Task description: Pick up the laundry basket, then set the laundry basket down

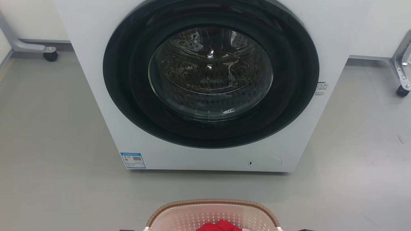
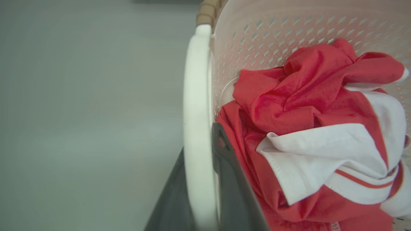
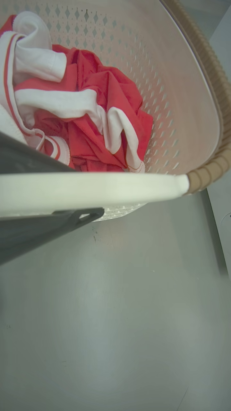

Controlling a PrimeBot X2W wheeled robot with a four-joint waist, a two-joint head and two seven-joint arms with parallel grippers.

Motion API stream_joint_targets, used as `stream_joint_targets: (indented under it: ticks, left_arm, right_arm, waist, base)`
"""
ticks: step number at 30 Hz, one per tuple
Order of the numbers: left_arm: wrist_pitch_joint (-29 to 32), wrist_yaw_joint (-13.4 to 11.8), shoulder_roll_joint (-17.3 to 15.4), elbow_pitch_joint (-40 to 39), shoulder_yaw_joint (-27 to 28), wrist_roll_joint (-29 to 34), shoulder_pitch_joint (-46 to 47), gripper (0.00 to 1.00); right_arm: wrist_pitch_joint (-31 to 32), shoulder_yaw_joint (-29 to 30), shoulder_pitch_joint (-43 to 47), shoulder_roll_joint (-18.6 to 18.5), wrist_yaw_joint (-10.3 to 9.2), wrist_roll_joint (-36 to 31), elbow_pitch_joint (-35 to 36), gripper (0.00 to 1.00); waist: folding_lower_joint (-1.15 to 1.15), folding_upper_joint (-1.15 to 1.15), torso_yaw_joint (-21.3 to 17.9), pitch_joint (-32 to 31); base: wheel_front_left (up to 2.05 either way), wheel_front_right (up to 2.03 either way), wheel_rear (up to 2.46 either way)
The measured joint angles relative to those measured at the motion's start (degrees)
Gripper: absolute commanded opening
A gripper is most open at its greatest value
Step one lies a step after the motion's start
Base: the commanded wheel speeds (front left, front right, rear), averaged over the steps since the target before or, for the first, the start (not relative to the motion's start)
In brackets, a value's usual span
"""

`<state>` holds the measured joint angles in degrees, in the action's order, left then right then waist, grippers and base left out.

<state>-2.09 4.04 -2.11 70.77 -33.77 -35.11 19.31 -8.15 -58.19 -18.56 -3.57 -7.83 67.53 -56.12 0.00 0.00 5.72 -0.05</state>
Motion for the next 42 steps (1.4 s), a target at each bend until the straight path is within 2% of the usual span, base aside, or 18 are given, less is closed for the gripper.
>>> stream_joint_targets:
  ticks: [27, 33, 42]
  left_arm:
    - [-0.62, -0.54, -0.10, -0.05, -1.26, -0.73, -0.43, 0.00]
    - [-1.56, -0.93, -0.18, -0.87, -1.18, -1.07, 1.08, 0.00]
    - [-3.10, -1.40, -0.57, -2.14, -0.36, -1.05, 8.32, 0.00]
  right_arm:
    - [-1.54, -4.41, -1.29, -0.03, 0.00, 4.07, -1.20, 0.00]
    - [-1.86, -4.79, -4.80, -0.08, 0.00, 4.05, -1.77, 0.00]
    - [-3.31, -4.38, -13.48, -0.33, 0.00, 3.46, -2.41, 0.00]
  waist:
    - [0.00, 0.00, -0.39, 1.39]
    - [0.00, 0.00, -0.62, 3.67]
    - [0.00, 0.00, -0.85, 9.51]
  base:
    - [0.00, 0.00, 0.00]
    - [0.00, 0.00, 0.00]
    - [0.00, 0.00, 0.00]
